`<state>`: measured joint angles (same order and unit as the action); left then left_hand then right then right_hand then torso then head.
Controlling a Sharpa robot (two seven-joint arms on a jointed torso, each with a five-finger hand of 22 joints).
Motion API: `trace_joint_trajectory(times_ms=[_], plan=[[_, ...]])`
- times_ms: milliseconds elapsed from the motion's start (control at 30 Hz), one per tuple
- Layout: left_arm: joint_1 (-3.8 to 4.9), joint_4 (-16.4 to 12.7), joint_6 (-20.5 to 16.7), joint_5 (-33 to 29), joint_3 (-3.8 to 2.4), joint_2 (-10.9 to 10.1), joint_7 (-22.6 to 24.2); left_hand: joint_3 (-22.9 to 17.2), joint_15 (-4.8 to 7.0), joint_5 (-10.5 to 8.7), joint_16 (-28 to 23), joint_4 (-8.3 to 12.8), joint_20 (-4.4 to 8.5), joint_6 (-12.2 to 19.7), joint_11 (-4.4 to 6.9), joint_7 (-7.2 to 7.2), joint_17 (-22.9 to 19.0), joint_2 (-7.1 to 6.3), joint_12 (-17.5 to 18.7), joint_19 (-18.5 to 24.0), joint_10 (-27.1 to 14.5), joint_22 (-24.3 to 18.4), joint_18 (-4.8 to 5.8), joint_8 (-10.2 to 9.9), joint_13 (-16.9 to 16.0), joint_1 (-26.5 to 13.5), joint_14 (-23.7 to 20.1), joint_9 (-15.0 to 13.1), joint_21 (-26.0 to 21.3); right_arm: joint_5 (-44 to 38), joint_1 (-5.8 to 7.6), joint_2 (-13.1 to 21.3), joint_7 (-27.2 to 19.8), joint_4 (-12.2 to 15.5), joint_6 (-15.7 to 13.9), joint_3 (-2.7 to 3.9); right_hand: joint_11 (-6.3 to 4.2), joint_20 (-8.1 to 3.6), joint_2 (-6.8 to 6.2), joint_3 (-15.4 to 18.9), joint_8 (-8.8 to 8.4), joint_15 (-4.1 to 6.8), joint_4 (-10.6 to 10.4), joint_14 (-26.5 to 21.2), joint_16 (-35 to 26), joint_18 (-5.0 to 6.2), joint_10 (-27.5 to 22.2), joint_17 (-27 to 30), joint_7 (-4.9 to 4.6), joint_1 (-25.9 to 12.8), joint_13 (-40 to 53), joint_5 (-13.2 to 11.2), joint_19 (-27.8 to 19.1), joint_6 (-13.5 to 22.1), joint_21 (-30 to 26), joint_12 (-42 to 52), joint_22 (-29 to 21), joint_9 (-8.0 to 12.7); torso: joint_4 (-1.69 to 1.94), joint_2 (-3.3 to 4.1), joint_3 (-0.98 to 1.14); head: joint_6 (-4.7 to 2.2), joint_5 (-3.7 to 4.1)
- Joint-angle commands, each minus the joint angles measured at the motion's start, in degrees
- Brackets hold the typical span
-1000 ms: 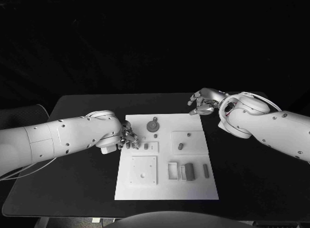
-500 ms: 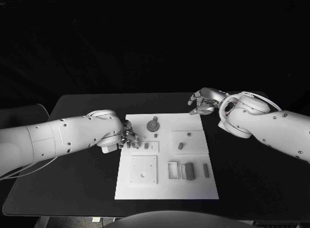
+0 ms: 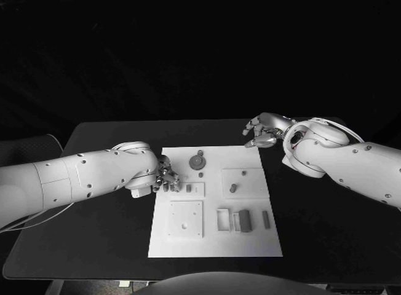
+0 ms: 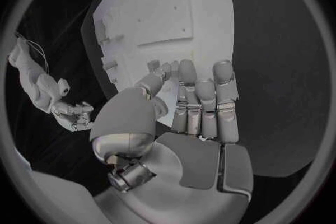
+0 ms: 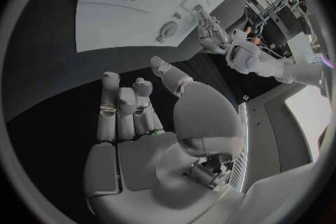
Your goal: Assemble the parts on the task board
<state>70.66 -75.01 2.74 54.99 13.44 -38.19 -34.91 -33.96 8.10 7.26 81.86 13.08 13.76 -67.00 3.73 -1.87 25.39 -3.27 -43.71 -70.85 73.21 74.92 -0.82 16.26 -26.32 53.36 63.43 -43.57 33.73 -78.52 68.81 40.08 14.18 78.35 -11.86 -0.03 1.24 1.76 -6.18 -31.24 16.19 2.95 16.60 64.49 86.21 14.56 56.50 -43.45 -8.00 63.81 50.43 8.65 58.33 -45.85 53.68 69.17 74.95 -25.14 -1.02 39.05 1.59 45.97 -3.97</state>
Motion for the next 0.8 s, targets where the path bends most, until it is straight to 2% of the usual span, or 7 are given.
trace_joint_trajectory(times_ms=[33,367,800], plan=[[-0.23,-0.02,0.45,0.39,0.10,0.25,0.11,0.64,1.75,-1.43,0.33,-1.45,1.37,0.50,0.20,-0.15,0.09,-1.79,-0.44,-0.72,-0.18,1.19,-0.60,2.66,-0.01,-0.94,1.06,0.28,0.43,-0.49,-0.04,0.03,-0.13,0.09,0.58,0.03,2.02,0.07,-0.31,0.14,-0.31,-0.10,0.00,-0.33,-0.03,0.44,-2.94,0.10,-1.68,0.23,-0.10,0.06,-0.48,-2.14,-0.27,0.22,0.97,0.05,0.01,0.00,-0.02,0.01,0.04],[-0.24,0.13,-0.05,0.36,0.09,0.29,0.30,1.56,1.82,-4.16,0.29,-4.99,1.45,1.10,0.24,-0.12,0.06,-4.42,-0.72,-0.42,-0.45,1.12,-0.70,3.97,0.16,-3.69,0.95,1.52,0.55,-0.49,-0.04,0.03,-0.12,0.04,0.60,0.03,2.02,0.07,-0.31,0.14,-0.31,-0.10,0.01,-0.34,-0.03,0.44,-2.95,0.10,-1.69,0.22,-0.11,0.06,-0.48,-2.13,-0.28,0.23,0.97,0.06,0.03,-0.01,-0.05,0.03,0.05],[-0.24,0.24,-0.19,0.36,0.09,0.27,0.38,1.83,1.86,-4.33,0.31,-6.49,1.49,1.33,0.27,-0.10,0.06,-5.33,-0.85,-0.38,-0.51,1.10,-0.78,4.56,0.23,-4.77,0.93,1.95,0.60,-0.49,-0.05,0.04,-0.15,0.01,0.71,0.03,2.03,0.07,-0.32,0.13,-0.32,-0.11,0.01,-0.35,-0.03,0.44,-2.97,0.10,-1.69,0.22,-0.13,0.07,-0.49,-2.11,-0.28,0.24,0.97,0.07,0.01,0.00,-0.01,0.06,0.06]])
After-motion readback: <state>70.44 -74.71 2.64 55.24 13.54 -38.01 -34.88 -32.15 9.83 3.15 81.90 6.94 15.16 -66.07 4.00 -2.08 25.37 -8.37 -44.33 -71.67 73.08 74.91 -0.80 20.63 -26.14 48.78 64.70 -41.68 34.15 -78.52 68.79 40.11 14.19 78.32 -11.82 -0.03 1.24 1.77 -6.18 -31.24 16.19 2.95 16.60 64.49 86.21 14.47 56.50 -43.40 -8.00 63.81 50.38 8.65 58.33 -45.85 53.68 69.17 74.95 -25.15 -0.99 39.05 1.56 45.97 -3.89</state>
